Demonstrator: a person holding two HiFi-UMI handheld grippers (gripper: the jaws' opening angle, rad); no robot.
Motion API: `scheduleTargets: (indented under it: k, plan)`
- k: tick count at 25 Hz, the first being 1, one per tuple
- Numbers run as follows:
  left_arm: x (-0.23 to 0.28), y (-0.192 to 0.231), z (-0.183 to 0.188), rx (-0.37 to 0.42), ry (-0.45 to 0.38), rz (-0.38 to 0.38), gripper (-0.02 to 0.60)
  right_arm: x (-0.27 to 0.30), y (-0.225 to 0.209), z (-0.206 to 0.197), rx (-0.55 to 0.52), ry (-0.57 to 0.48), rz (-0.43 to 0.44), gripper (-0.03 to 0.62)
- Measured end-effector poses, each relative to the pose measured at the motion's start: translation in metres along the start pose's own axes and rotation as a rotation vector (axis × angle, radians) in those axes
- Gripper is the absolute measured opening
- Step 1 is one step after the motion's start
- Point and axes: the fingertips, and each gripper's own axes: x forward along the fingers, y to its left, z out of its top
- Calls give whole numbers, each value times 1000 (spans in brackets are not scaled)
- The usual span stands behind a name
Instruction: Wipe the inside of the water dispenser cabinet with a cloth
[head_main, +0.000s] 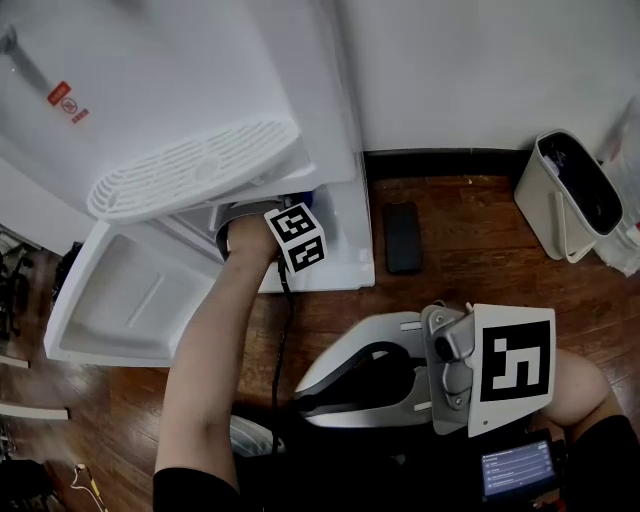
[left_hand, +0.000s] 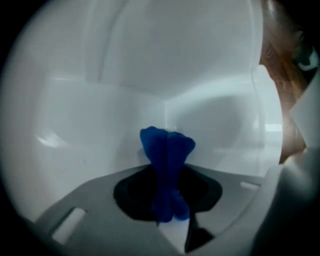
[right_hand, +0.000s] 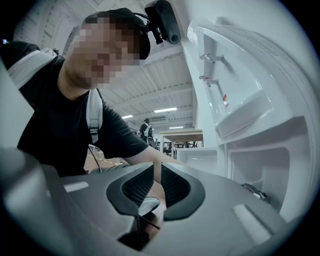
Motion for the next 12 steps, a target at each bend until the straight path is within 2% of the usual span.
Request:
scheduleTargets:
  k: [3,8,12]
  plan:
    - [13,4,-6,-16,45,5,117,-2,-1,-1,11,-1,1,49]
    - [10,-5,-7,-100,-20,-60,117,-1,1,-4,-2,19,19,49]
    - [-2,-26,-10,-111,-60,-99,117,0,1,-9,-12,44,19,49]
